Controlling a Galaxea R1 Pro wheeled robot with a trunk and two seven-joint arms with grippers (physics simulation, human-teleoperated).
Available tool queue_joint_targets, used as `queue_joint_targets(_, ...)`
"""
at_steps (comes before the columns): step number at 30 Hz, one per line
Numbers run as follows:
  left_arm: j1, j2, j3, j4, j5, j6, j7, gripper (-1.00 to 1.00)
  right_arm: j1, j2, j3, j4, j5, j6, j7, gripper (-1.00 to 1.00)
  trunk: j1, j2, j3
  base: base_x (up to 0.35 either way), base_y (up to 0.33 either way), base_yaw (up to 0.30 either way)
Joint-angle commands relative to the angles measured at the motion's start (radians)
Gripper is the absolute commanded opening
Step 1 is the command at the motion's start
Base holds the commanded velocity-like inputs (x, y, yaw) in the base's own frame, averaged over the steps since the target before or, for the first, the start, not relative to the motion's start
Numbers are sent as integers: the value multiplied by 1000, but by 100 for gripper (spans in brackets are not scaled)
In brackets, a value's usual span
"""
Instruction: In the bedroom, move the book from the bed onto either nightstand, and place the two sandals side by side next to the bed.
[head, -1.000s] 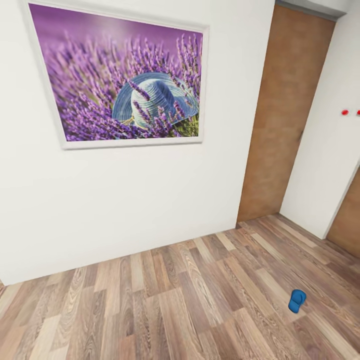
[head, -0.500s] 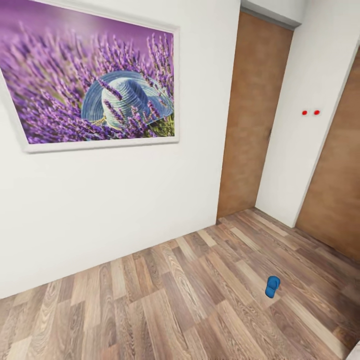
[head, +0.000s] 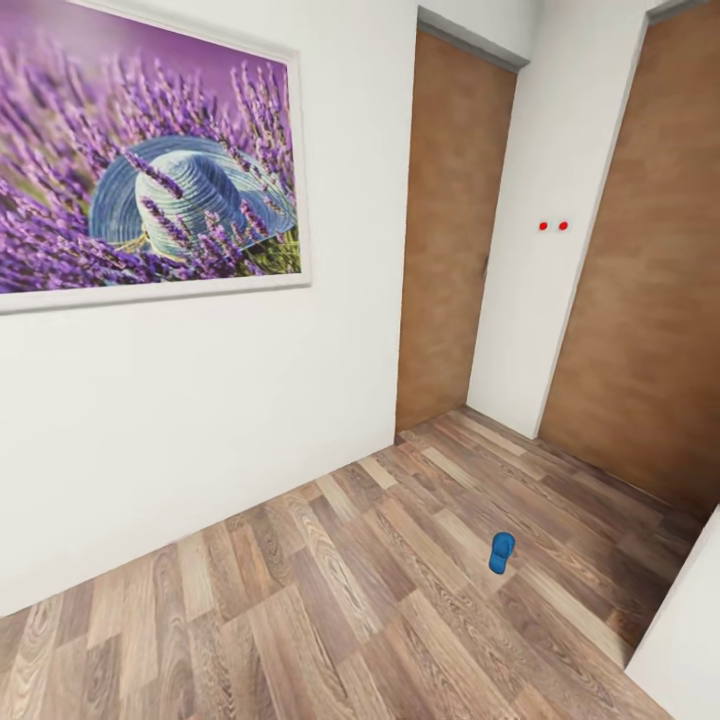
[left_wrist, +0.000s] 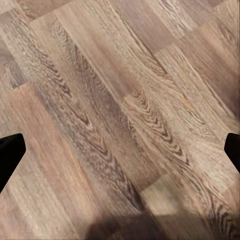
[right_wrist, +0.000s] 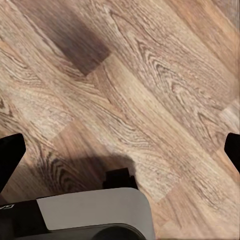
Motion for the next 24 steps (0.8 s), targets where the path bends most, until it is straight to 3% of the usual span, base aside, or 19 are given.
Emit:
queue_joint_targets(1,0,0,0,0,0,-3,-1,100,0,0,-1,-1,-1,-2,-1,100,0,0,-1,0,0,-284)
queue_joint_targets(11,0,0,0,0,0,-3,-1,100,0,1,-1,-1,-1,-2,-1,100,0,0,-1,0,0,-241)
queue_joint_targets(24,0,0,0,0,0,-3,-1,100,0,0,-1,4,0,-2,-1,100,0,0,-1,0,0,-25)
